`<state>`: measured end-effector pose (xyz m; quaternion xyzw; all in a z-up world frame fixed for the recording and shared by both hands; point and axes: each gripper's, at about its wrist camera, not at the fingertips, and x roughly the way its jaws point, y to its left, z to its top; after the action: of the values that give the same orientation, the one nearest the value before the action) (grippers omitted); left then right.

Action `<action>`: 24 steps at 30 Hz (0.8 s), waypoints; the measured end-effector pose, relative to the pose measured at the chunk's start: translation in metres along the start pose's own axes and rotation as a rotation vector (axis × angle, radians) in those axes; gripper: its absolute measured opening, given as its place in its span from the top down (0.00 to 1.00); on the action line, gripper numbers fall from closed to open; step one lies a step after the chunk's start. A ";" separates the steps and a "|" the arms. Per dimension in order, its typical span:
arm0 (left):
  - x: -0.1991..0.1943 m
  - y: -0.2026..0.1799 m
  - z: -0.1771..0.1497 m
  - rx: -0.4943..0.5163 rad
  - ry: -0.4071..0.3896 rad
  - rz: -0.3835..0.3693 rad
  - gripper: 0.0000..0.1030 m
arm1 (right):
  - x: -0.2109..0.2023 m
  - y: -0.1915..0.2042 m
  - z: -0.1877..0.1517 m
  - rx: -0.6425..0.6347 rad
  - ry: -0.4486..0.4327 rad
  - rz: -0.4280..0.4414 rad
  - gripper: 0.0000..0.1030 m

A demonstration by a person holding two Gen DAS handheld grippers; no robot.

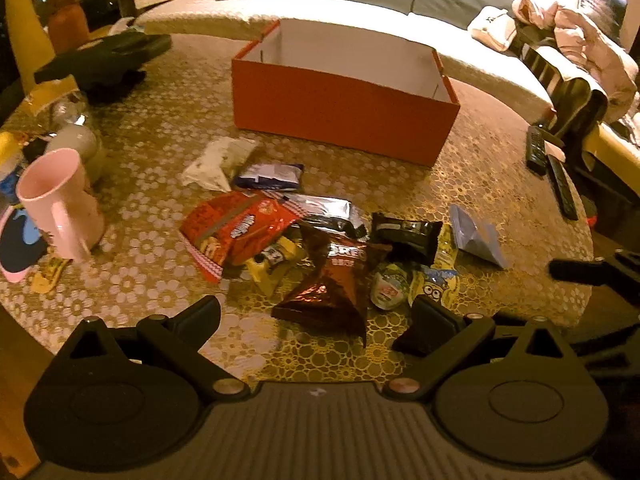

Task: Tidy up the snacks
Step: 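Grasp the brown Oreo bag with the left tool while the right tool grasps a dark wrapper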

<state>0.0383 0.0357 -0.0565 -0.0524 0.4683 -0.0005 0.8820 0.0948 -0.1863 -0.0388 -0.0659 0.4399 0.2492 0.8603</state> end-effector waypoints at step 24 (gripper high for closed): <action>0.076 -0.012 0.023 0.123 0.098 -0.049 0.38 | 0.082 0.028 -0.008 -0.124 0.244 0.104 0.45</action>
<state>0.1003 0.0217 -0.1050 -0.0094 0.5085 -0.0538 0.8594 0.1153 -0.1344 -0.1057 -0.1259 0.5280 0.3104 0.7804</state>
